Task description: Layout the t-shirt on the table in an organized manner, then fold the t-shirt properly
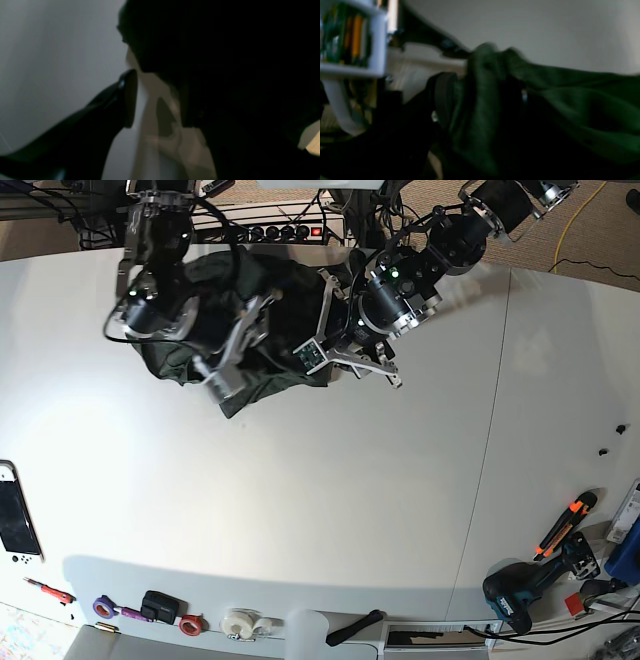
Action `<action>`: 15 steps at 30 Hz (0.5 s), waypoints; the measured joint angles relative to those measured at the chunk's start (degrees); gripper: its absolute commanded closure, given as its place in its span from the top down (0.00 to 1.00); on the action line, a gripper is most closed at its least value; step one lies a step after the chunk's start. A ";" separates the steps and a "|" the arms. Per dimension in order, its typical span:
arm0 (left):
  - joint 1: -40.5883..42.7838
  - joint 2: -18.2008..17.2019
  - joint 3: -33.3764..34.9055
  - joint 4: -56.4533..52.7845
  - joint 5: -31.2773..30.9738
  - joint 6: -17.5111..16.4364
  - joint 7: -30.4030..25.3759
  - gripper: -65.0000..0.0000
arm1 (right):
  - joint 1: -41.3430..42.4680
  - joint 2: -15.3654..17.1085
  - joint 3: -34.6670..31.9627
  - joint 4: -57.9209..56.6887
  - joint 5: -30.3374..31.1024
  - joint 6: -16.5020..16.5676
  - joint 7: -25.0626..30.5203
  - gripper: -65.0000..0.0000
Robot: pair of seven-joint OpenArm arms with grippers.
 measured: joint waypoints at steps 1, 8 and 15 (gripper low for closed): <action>-0.02 0.02 0.00 0.00 1.03 0.00 0.02 0.43 | 0.37 -0.02 2.23 0.55 0.13 0.00 -0.04 0.46; -0.02 -0.26 -4.70 0.00 3.56 1.90 -0.11 0.43 | 1.51 -0.09 20.90 1.25 0.61 -0.02 -0.48 0.46; 0.00 -0.26 -9.57 0.11 -2.67 -1.09 -0.28 0.43 | 1.51 1.18 29.97 -4.28 0.17 0.09 -3.26 0.55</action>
